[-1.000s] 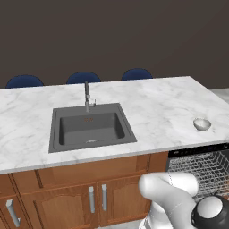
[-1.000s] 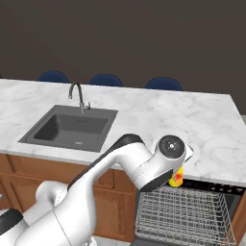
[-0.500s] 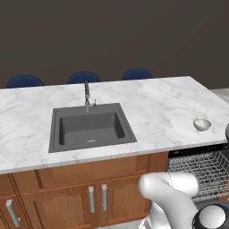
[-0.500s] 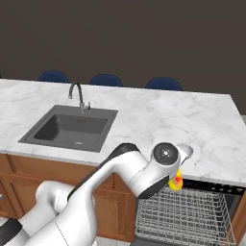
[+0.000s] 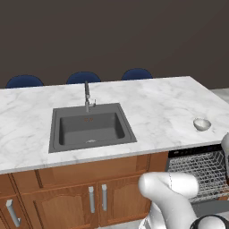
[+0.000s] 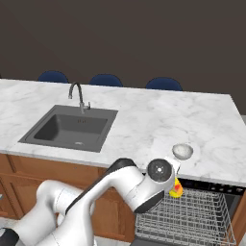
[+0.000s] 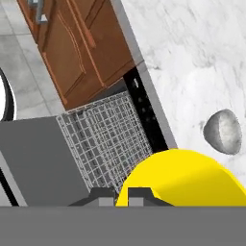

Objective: Pick up the cup and bowl from the counter, place them in the dishwasher, and close the dishwasher door.

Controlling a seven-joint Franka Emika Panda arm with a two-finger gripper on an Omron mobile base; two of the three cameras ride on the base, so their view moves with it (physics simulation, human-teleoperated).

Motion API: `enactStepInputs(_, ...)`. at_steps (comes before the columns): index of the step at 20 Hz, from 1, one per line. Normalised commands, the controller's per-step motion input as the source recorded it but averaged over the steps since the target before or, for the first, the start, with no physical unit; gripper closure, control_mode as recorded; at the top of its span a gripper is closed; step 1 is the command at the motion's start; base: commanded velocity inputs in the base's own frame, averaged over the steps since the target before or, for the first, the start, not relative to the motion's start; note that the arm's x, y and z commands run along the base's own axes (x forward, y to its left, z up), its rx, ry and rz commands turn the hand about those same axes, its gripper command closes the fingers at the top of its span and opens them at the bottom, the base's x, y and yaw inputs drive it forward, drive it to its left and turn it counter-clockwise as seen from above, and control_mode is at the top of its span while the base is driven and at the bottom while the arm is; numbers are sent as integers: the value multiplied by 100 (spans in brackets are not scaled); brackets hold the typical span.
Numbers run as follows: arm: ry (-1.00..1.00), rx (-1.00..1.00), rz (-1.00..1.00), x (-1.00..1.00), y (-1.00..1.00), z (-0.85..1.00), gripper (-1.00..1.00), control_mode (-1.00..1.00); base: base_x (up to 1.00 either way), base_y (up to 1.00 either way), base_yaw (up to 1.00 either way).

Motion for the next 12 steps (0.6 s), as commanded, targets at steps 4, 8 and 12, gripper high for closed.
enactStepInputs(4, 0, -16, 12, -13, 0, -49, 100, -100, 0, 0, 0)
enactStepInputs(8, 0, -15, 12, -4, 0, -52, 100, -100, 0, 0, 0)
enactStepInputs(12, 0, -13, 10, 0, 0, -51, 100, -100, 0, 0, 0)
